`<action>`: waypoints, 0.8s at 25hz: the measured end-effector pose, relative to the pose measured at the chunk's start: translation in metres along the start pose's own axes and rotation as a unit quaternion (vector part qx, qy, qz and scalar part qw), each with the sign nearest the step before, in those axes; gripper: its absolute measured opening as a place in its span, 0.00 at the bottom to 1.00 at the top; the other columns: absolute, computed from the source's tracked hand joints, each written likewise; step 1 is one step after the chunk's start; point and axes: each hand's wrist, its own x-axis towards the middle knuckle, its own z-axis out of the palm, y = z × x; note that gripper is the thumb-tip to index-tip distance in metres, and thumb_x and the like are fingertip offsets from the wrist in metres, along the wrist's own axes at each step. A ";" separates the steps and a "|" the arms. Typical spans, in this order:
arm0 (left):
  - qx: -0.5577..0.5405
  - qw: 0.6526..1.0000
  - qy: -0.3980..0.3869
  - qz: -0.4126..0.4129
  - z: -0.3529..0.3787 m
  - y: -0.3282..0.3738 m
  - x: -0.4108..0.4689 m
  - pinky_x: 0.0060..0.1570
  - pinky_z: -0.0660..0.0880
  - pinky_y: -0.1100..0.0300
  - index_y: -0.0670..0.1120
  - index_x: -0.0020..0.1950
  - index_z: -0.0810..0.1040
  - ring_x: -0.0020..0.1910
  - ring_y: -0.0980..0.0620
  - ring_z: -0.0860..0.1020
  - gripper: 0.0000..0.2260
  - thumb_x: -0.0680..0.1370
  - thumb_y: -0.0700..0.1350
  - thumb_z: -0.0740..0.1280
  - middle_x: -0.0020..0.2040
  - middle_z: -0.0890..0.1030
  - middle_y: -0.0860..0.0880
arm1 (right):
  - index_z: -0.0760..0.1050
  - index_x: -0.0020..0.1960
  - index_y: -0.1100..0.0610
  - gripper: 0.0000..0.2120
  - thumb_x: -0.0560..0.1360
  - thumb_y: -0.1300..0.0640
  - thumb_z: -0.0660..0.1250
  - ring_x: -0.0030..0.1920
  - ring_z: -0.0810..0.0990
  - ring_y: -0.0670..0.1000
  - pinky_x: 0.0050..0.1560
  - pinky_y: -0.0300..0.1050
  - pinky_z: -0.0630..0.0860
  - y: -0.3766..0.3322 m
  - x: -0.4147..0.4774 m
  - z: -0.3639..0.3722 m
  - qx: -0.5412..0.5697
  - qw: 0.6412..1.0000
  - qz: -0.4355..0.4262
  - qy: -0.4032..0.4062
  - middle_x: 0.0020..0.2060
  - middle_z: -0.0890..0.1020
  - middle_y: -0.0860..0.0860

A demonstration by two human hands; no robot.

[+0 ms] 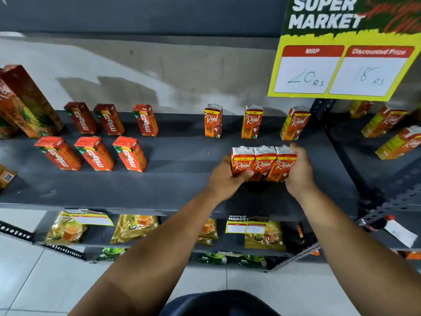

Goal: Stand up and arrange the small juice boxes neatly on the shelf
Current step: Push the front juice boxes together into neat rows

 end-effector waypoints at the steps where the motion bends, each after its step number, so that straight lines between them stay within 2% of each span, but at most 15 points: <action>1: 0.006 1.000 -0.004 -0.001 0.006 0.001 -0.005 0.55 0.71 0.62 0.48 0.68 0.68 0.59 0.54 0.75 0.28 0.73 0.56 0.72 0.59 0.78 0.52 | 0.81 0.48 0.49 0.16 0.68 0.40 0.64 0.41 0.85 0.51 0.39 0.46 0.77 0.001 -0.005 -0.008 0.010 1.000 -0.002 0.006 0.39 0.85 0.50; 3: 0.005 1.000 -0.011 -0.011 0.014 0.001 -0.018 0.51 0.70 0.64 0.50 0.67 0.67 0.55 0.57 0.74 0.28 0.72 0.58 0.72 0.57 0.77 0.55 | 0.81 0.40 0.47 0.12 0.67 0.41 0.64 0.36 0.84 0.47 0.35 0.44 0.76 0.008 -0.015 -0.024 0.032 0.999 -0.001 0.021 0.33 0.84 0.47; 6: 0.016 0.999 -0.028 -0.011 0.019 -0.001 -0.034 0.56 0.73 0.58 0.52 0.67 0.67 0.56 0.56 0.75 0.28 0.72 0.61 0.71 0.59 0.79 0.53 | 0.77 0.45 0.48 0.13 0.67 0.42 0.64 0.36 0.84 0.47 0.32 0.41 0.77 0.017 -0.029 -0.040 0.055 0.998 -0.018 0.020 0.32 0.84 0.46; 8: 0.026 0.999 -0.032 -0.001 0.020 0.000 -0.041 0.56 0.75 0.57 0.52 0.66 0.68 0.56 0.54 0.77 0.27 0.72 0.61 0.71 0.58 0.80 0.53 | 0.77 0.45 0.49 0.12 0.67 0.43 0.64 0.36 0.84 0.47 0.30 0.39 0.77 0.018 -0.034 -0.044 0.058 0.998 -0.026 0.009 0.32 0.84 0.46; 12: 0.043 0.999 -0.022 0.005 0.025 0.001 -0.050 0.55 0.76 0.54 0.51 0.66 0.68 0.55 0.53 0.78 0.28 0.71 0.62 0.70 0.56 0.80 0.54 | 0.83 0.39 0.45 0.12 0.71 0.43 0.62 0.39 0.84 0.48 0.34 0.40 0.78 0.019 -0.040 -0.049 0.047 0.997 -0.055 -0.024 0.35 0.85 0.46; 15: 0.050 0.999 -0.021 0.004 0.025 0.000 -0.050 0.55 0.77 0.52 0.52 0.66 0.68 0.55 0.54 0.78 0.27 0.72 0.62 0.69 0.56 0.80 0.54 | 0.83 0.39 0.45 0.13 0.71 0.43 0.62 0.41 0.84 0.49 0.36 0.40 0.79 0.019 -0.042 -0.050 0.043 0.996 -0.068 -0.040 0.36 0.85 0.47; 20: 0.070 0.997 -0.026 0.001 0.026 0.002 -0.052 0.55 0.77 0.51 0.52 0.65 0.66 0.55 0.52 0.78 0.27 0.73 0.62 0.69 0.57 0.80 0.53 | 0.80 0.43 0.50 0.11 0.70 0.45 0.62 0.41 0.84 0.50 0.39 0.43 0.79 0.019 -0.041 -0.048 0.063 0.995 -0.073 -0.019 0.36 0.84 0.48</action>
